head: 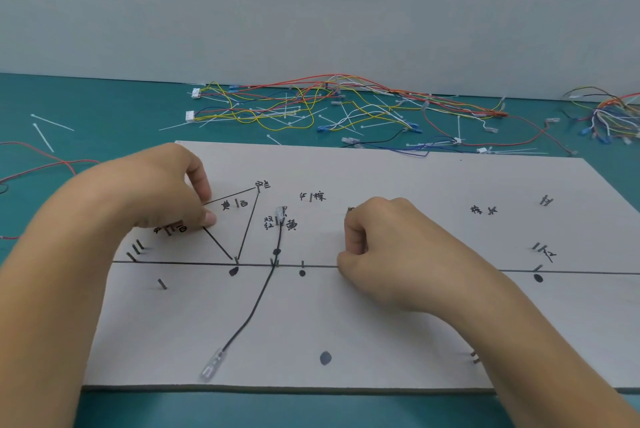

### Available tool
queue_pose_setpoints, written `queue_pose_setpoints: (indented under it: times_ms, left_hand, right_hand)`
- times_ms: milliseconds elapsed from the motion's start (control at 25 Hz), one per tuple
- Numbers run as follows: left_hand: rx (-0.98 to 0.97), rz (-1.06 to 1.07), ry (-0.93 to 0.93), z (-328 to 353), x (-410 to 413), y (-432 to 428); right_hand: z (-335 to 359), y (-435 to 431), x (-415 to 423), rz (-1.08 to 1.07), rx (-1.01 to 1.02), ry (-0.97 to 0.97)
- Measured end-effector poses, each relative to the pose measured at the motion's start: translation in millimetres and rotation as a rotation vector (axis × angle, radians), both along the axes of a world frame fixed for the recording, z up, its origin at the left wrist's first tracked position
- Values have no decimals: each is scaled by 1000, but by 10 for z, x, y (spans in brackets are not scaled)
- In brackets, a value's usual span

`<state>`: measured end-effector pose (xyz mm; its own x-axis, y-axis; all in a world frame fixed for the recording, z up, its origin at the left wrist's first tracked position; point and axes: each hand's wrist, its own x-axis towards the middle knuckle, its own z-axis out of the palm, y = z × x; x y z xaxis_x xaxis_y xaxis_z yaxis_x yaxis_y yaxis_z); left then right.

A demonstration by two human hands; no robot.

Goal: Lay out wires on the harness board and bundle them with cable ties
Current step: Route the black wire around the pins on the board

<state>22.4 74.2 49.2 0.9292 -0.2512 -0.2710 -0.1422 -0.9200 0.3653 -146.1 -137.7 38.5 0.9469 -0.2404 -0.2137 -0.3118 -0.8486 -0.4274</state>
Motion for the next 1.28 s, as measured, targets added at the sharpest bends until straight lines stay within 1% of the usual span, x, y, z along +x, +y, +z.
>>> queue_pose_setpoints:
  times_ms: [120, 280, 400, 520, 720, 880, 960, 1080, 1160, 1280]
  left_hand:
    - [-60, 61, -30, -9, 54, 44]
    - [-69, 69, -74, -47, 41, 3]
    - [-86, 49, -99, -16, -9, -13]
    - [-131, 16, -103, -6, -90, -102]
    - [-140, -66, -150, -47, -168, -249]
    - [-131, -101, -143, -71, -160, -278]
    - [-128, -99, -172, -112, -202, -331]
    - [-192, -129, -240, -138, -242, -402]
    - [-256, -228, -273, -145, -270, -436]
    - [-312, -413, -312, -142, -339, -485]
  right_hand:
    - [14, 20, -4, 27, -13, -1]
    - [14, 20, 15, 52, -14, 8]
    - [21, 17, 19, 57, -13, 20]
    - [84, -86, -14, 32, -56, 55]
    - [193, -277, -48, -7, -97, 144]
    - [152, -291, -35, 2, -98, 153]
    - [124, -281, -23, -18, -113, 107]
    - [92, -222, -11, -65, -125, -102]
    - [59, -139, -16, 23, -49, -207]
    - [6, 47, -50, 265, 7, -218]
